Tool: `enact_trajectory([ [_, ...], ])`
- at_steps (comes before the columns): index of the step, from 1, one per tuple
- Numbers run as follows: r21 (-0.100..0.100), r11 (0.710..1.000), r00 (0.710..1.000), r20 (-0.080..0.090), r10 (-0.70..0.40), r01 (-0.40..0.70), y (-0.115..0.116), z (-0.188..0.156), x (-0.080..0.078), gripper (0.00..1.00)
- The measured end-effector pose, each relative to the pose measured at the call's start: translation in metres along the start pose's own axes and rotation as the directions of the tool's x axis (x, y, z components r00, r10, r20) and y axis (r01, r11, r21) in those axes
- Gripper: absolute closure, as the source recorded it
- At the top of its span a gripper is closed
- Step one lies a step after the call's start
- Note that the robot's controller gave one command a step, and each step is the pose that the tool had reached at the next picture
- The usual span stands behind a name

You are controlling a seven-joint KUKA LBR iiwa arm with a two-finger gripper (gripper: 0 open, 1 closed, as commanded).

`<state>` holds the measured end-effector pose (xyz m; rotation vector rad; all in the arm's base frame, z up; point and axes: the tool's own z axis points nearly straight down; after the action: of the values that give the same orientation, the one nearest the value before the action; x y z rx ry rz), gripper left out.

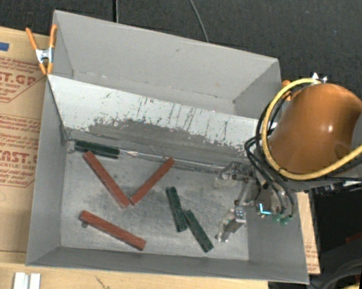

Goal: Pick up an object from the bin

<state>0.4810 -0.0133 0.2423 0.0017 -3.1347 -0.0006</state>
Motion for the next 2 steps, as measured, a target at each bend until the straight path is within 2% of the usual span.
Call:
enact_trajectory([
  [1,0.000,1.000,1.000,0.008,0.000,0.000,0.000,-0.004,-0.001,0.00],
  [2,0.000,1.000,1.000,0.015,0.012,-0.012,0.007,0.049,-0.006,0.00],
])
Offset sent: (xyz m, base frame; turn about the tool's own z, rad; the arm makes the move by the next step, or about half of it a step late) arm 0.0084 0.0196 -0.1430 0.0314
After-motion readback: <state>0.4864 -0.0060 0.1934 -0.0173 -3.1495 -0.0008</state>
